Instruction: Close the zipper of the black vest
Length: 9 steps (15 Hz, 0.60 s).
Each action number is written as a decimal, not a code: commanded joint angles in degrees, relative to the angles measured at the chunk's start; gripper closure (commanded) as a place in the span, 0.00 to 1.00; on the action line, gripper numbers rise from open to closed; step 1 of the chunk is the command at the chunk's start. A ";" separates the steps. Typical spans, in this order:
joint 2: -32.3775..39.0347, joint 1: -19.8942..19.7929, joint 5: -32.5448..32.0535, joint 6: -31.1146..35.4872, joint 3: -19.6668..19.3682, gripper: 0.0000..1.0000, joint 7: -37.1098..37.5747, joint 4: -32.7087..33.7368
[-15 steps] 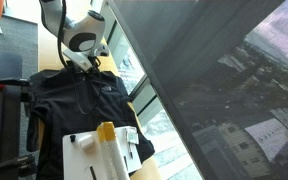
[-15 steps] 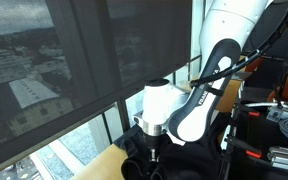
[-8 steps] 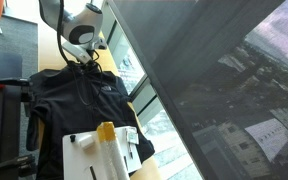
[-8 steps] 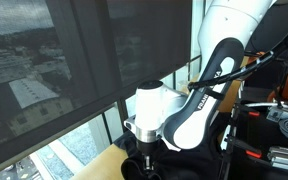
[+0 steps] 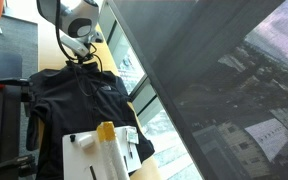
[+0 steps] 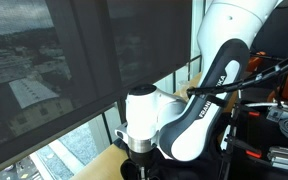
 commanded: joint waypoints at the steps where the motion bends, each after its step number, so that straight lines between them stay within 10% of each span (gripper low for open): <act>1: 1.78 0.82 -2.14 -2.11 1.09 0.98 1.33 3.86; 9: 0.80 -0.44 -3.06 -1.65 1.20 0.98 0.96 2.10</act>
